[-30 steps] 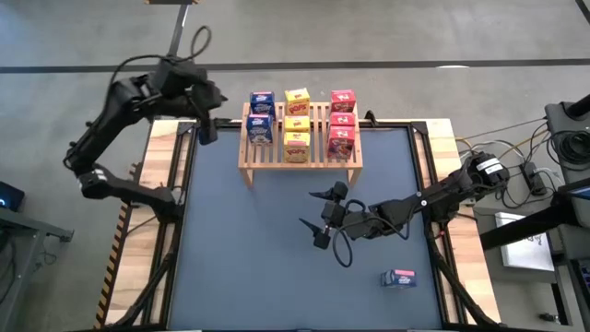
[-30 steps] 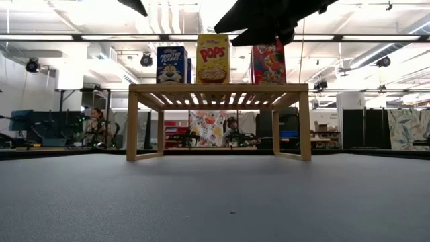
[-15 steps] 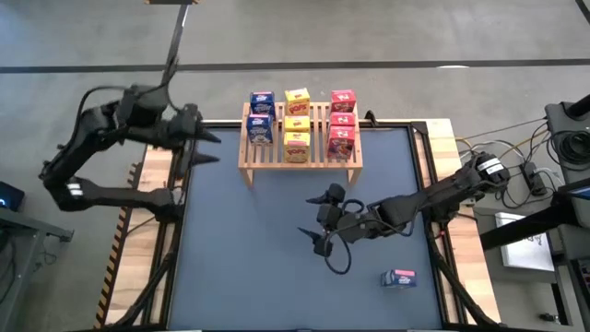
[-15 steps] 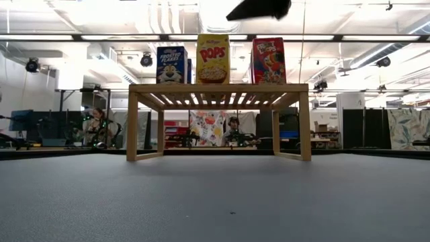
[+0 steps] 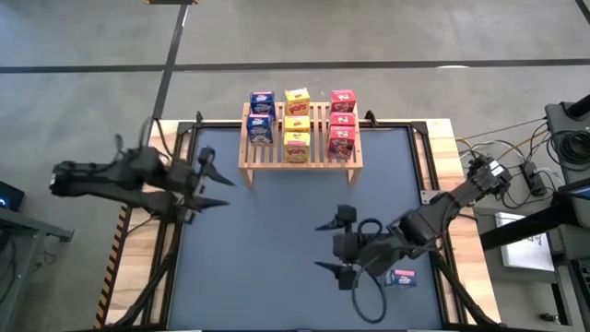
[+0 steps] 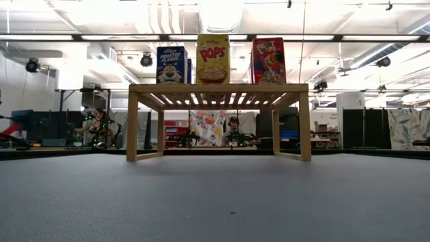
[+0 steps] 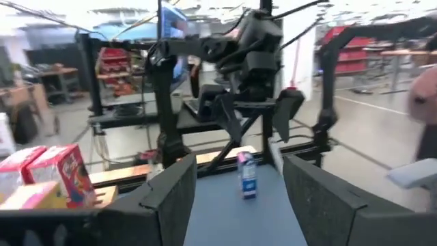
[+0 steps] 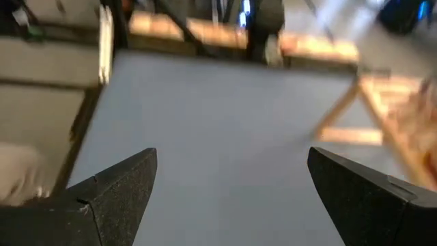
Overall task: Stack cereal on shelf
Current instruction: Put the blue cereal box on the shelf aligned with the blue cereal boxes
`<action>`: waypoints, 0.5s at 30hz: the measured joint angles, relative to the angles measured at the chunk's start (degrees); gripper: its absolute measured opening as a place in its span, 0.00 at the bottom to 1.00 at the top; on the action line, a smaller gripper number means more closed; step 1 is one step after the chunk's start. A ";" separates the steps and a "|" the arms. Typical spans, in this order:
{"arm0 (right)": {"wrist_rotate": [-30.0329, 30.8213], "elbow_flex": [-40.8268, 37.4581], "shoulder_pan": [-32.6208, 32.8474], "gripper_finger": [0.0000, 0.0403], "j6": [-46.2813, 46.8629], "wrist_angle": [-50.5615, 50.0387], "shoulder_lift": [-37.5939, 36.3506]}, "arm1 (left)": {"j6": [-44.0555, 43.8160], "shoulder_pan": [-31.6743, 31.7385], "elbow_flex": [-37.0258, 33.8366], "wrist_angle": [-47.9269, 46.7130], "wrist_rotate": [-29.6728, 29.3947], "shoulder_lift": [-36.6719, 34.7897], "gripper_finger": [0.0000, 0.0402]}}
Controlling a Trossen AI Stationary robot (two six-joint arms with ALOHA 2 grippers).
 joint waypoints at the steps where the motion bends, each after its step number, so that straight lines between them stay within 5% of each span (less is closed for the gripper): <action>1: -0.10 0.00 0.22 0.91 2.66 -2.52 0.07 | 0.30 -1.36 -2.39 2.76 -2.10 0.06 0.51; 7: -20.79 3.44 1.33 0.91 20.21 -11.15 -0.07 | -1.41 -9.17 -12.34 16.12 -8.90 3.18 0.51; 15: -26.04 4.45 4.03 0.91 33.73 -26.92 -0.07 | -1.04 -17.41 -16.85 28.06 -21.05 10.37 0.50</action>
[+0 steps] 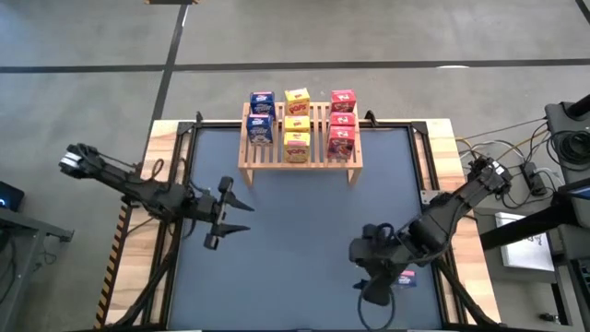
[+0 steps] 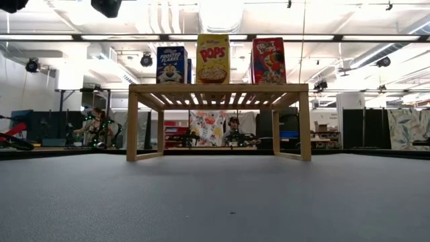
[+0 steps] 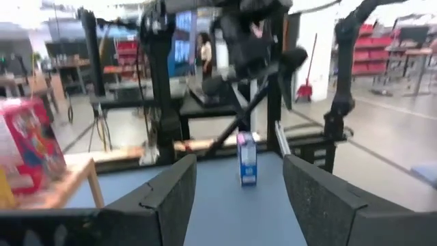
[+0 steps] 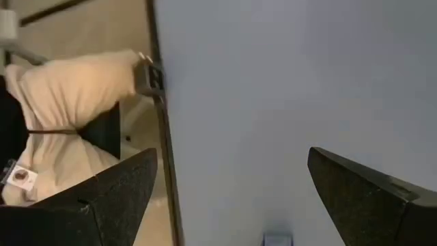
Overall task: Stack cereal on shelf
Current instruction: Put the blue cereal box on the shelf aligned with the blue cereal boxes
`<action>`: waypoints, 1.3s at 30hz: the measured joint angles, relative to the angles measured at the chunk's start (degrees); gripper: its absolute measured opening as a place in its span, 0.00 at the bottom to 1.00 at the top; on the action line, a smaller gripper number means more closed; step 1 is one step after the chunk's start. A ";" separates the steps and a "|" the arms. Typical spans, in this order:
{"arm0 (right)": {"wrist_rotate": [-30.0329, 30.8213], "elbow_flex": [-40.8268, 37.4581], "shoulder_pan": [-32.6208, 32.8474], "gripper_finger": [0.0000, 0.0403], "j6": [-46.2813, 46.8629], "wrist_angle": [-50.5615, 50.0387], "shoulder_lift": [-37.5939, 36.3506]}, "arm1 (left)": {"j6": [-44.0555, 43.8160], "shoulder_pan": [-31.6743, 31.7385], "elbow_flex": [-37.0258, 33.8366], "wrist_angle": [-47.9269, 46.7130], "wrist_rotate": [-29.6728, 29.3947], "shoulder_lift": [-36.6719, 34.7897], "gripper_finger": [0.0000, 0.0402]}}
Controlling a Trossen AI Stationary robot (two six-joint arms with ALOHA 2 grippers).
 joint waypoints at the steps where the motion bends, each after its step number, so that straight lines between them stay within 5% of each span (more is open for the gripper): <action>1: -0.39 0.54 0.53 0.91 2.28 -2.44 0.00 | -0.37 -0.59 -0.05 -0.06 -0.74 0.99 0.50; 10: 9.83 0.54 8.55 0.91 18.55 -21.77 -0.11 | -4.27 -4.12 1.93 3.14 -3.34 12.70 0.50; 17: 11.65 -0.79 16.74 0.91 25.56 -20.27 0.51 | -4.75 -5.38 7.18 0.65 -3.16 20.60 0.50; 25: 13.12 -6.93 24.55 0.91 34.53 -19.81 0.66 | -4.71 -7.79 12.50 -6.53 -3.12 21.35 0.51; 39: 13.70 -18.52 28.48 0.91 34.53 -15.42 0.11 | -3.03 -8.15 12.30 -5.32 -6.80 22.04 0.51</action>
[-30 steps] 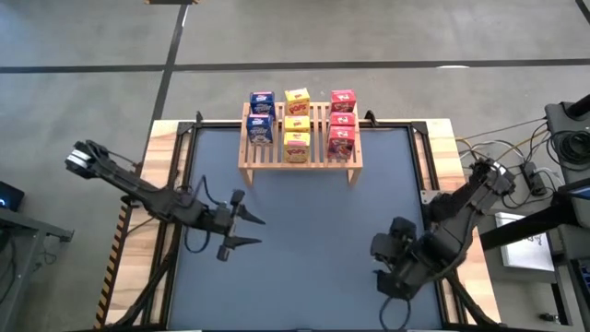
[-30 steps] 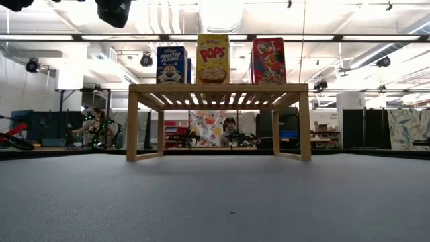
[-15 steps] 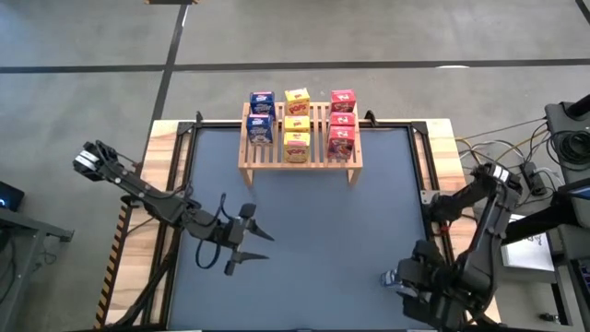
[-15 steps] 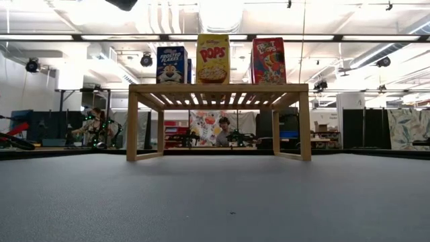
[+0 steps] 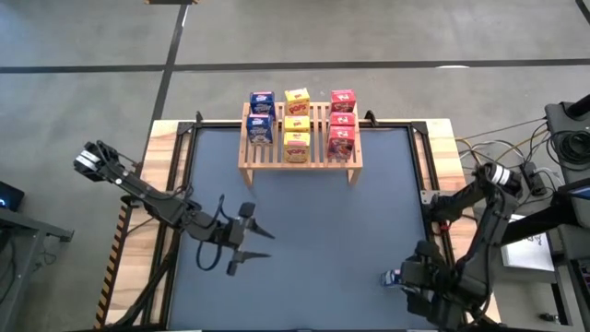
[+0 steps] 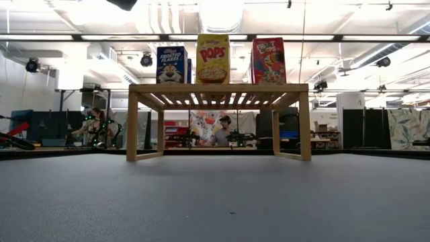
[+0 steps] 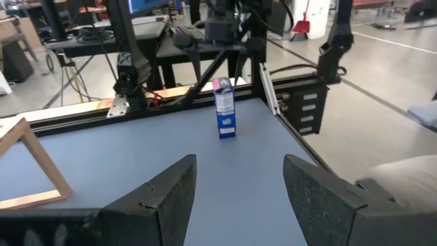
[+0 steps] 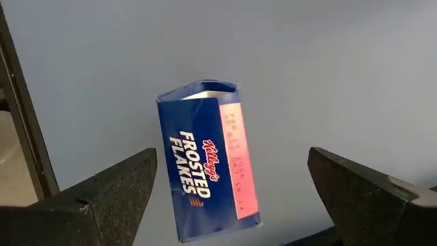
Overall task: Stack cereal on shelf
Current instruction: Put the blue cereal box on the shelf aligned with the blue cereal boxes
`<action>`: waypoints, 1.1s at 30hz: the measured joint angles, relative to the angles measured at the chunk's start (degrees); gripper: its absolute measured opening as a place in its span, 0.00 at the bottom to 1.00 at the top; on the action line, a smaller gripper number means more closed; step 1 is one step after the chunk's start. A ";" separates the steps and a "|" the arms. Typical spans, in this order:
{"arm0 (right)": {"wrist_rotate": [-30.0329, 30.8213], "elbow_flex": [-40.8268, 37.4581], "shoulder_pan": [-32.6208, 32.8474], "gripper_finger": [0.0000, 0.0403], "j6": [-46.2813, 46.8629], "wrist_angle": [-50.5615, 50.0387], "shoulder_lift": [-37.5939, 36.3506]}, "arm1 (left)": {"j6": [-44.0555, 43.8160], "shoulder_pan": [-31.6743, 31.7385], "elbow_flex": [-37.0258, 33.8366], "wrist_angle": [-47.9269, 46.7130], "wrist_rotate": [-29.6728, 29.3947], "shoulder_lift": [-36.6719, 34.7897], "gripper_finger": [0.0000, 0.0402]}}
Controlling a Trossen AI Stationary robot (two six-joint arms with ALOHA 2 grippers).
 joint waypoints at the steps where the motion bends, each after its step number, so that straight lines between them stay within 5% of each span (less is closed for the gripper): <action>1: 0.03 -0.97 0.02 0.91 -0.07 0.94 -0.31 | -0.02 0.00 0.20 0.21 -0.10 0.18 0.51; 16: 0.87 -16.26 0.04 0.90 -1.53 21.99 -6.98 | -0.20 0.04 0.19 2.79 -0.26 3.56 0.51; 33: 0.85 -16.36 0.13 0.50 -1.57 22.85 -7.29 | -4.48 0.09 0.80 5.61 -0.41 6.51 0.51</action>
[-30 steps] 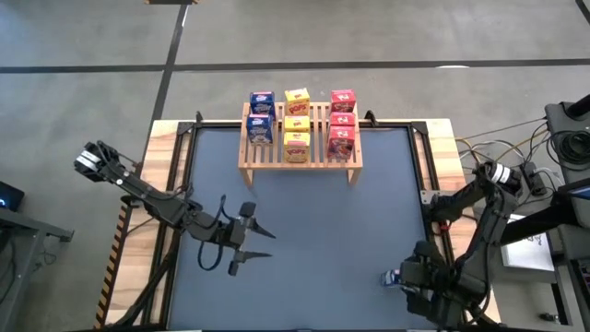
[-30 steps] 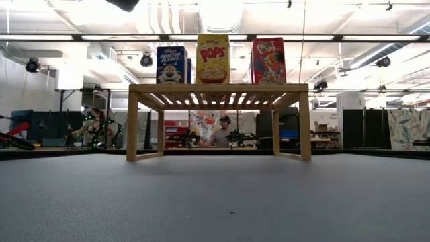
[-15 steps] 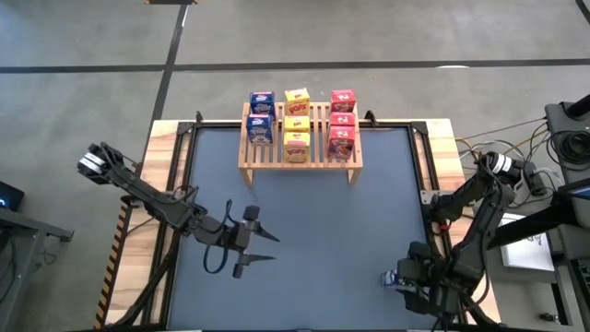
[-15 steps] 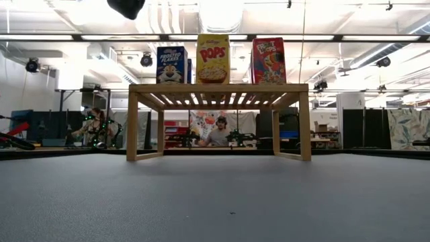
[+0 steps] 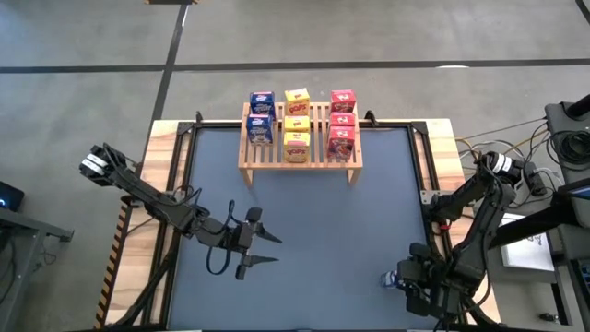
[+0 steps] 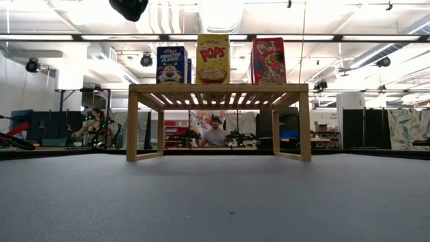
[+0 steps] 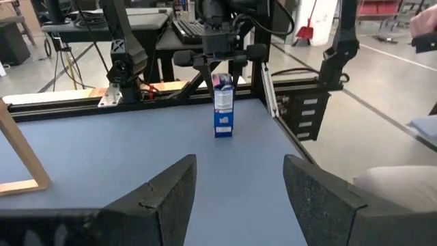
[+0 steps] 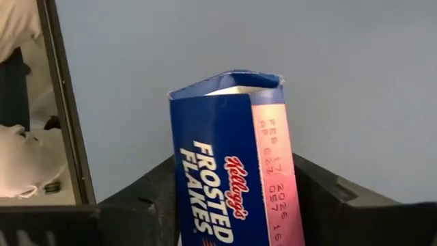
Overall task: Stack cereal on shelf
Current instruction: Put the blue cereal box on the shelf aligned with the blue cereal boxes
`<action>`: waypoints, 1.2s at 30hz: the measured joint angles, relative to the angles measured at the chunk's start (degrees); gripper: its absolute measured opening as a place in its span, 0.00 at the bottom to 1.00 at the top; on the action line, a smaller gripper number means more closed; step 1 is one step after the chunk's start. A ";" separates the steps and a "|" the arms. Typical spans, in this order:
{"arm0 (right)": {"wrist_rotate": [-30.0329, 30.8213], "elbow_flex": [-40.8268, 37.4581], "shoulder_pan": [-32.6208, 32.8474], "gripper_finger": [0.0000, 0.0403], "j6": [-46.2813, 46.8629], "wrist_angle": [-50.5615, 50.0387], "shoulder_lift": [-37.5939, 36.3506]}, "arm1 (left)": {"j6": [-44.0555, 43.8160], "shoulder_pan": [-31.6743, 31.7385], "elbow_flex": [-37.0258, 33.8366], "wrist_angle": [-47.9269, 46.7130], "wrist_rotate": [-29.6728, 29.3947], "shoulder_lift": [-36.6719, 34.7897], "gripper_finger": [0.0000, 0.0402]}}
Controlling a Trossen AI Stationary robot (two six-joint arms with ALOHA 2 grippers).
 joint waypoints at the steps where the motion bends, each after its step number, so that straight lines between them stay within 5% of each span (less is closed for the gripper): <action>1: 0.00 0.17 0.00 0.48 -0.04 -0.16 0.01 | -0.09 0.00 0.00 0.23 0.00 0.02 0.51; 13: 2.79 4.24 -0.68 0.43 -3.47 -0.26 -0.17 | -0.44 0.07 0.00 0.95 0.02 2.06 0.51; 19: 9.73 8.96 -6.15 0.43 -14.16 -0.19 -0.15 | 0.15 0.17 0.00 5.54 -0.55 4.27 0.51; 24: 12.03 12.24 -13.54 0.43 -24.27 0.70 -0.15 | 0.36 0.24 0.06 9.01 -7.79 5.34 0.51; 36: 11.56 13.48 -24.86 0.43 -45.26 14.95 -0.10 | 1.65 0.76 8.22 4.33 -9.01 12.13 0.79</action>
